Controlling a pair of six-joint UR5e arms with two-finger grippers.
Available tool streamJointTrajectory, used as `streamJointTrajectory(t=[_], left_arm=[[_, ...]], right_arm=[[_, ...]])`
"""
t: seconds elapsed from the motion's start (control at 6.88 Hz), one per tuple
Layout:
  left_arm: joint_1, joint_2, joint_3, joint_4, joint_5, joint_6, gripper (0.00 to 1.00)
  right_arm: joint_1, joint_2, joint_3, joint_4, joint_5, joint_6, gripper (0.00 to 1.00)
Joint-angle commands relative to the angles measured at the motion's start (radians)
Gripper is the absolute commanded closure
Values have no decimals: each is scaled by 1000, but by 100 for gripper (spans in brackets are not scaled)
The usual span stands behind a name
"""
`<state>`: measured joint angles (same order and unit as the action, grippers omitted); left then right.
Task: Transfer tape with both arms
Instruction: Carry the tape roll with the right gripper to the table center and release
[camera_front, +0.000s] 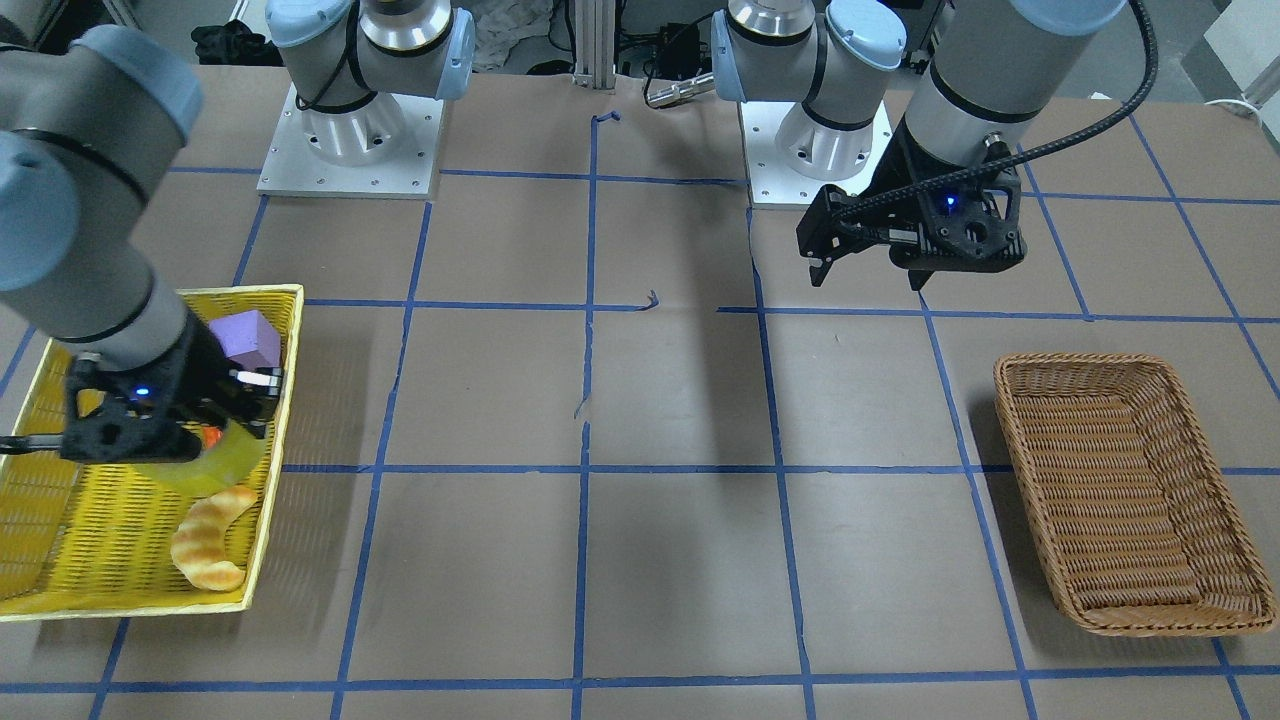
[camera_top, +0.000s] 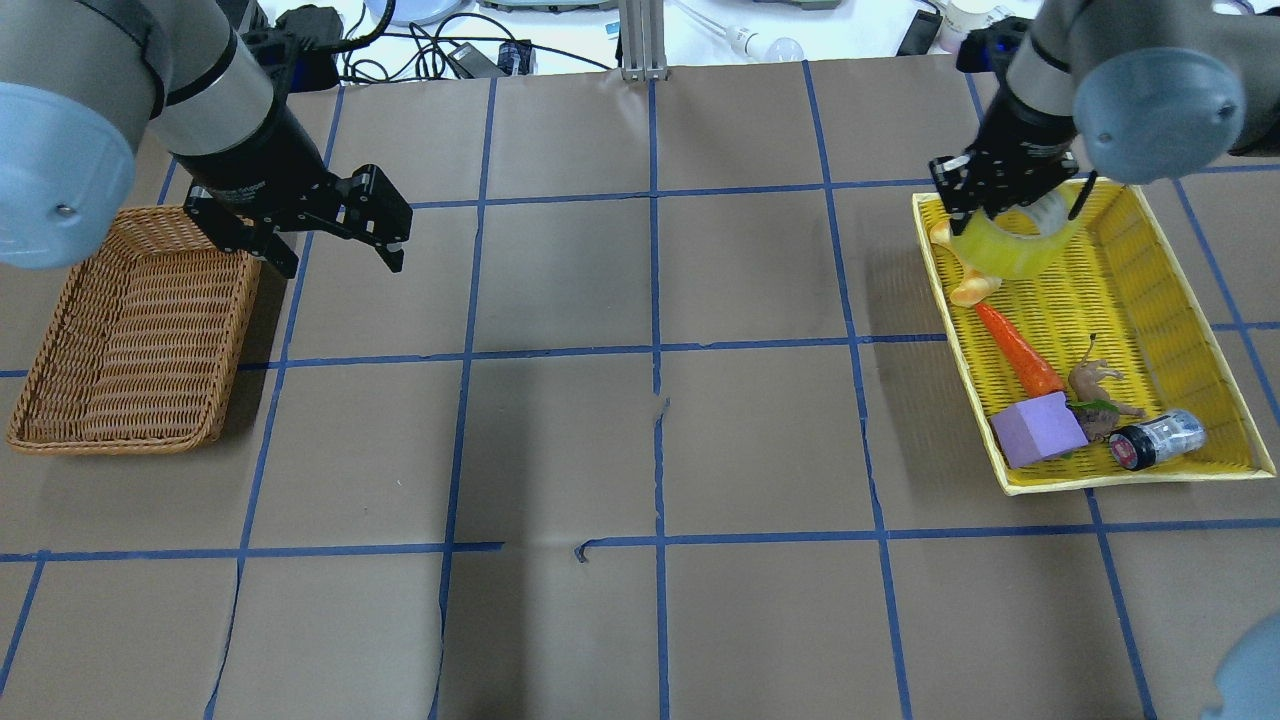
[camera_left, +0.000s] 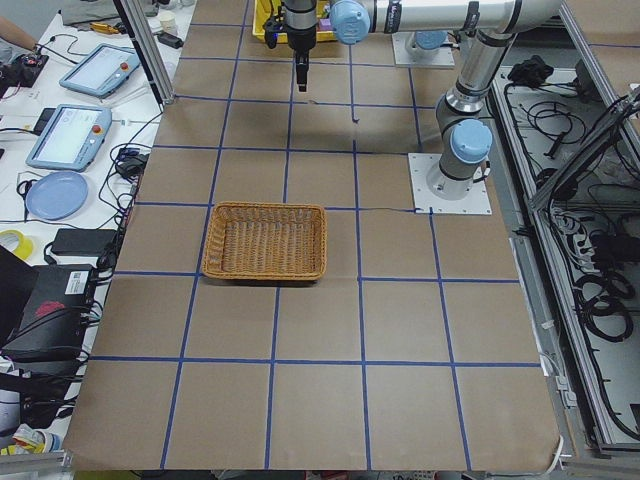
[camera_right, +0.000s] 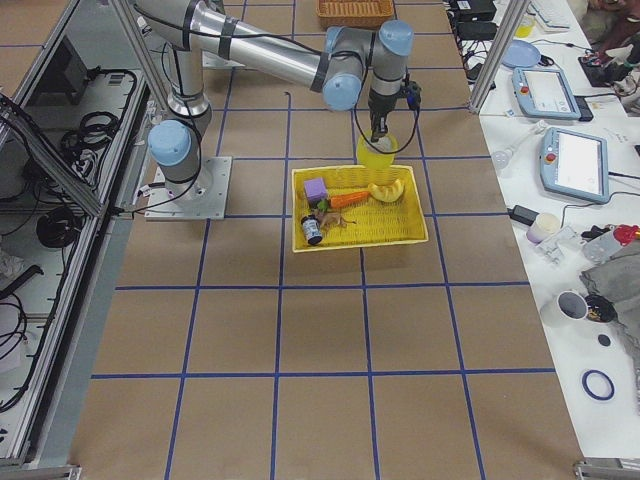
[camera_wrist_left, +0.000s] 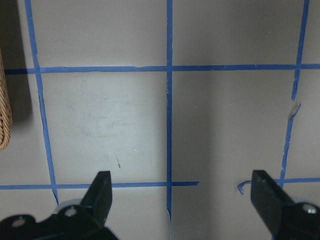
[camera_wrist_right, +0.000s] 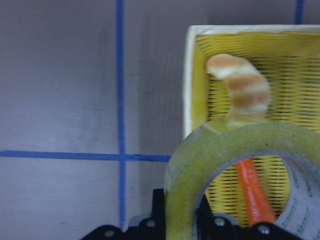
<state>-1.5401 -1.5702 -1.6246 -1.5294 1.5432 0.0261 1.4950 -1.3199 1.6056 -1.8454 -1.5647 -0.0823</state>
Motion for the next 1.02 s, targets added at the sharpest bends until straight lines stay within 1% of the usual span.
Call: streamJointTrajectory(t=[0.0,0.15,0.29,0.44,0.58,0.73,0.87], left_arm=[[0,1,-3,1,0,0,0],[0,1,-3,0,0,0,0],[1,1,-3,1,0,0,0],[1,-1,-4,0,3,0,0],[1,-1,-6,0,5,0,0],[0,-1,-8,0,5,0,0],[0,-1,-8,0,5,0,0]], right_arm=[[262,33,-6,-36,8,412,100],[362,86,-4,-123,8,585,100],[452,143,-3,-138,9,721,100],[529,177,-3,-199,26,767,100],[574,194,-3,-212,76,856,100],[593,206,-1,-236,86,886,100],[617,246,0,-242,94,886,100]])
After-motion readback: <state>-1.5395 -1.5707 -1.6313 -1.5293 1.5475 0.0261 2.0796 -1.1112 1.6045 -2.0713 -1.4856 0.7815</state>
